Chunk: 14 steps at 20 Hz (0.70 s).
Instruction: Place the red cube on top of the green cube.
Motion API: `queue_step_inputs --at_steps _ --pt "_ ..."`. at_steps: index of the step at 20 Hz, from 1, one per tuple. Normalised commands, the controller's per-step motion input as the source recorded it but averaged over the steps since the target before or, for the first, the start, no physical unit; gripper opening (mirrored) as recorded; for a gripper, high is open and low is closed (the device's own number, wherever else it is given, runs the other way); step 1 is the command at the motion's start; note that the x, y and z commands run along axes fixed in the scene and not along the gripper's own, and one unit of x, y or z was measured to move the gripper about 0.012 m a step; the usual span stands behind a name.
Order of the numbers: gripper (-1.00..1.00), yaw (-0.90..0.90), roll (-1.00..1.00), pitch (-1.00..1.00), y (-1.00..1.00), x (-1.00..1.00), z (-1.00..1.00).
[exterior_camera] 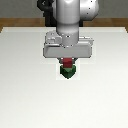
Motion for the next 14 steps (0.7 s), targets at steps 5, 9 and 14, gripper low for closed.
queue_step_inputs --at_steps 5,9,14 --pt "1.0 0.0 0.0 0.0 0.0 0.0 0.0" --pt "1.0 0.0 0.0 0.0 0.0 0.0 0.0" --pt "1.0 0.0 0.0 0.0 0.0 0.0 0.0"
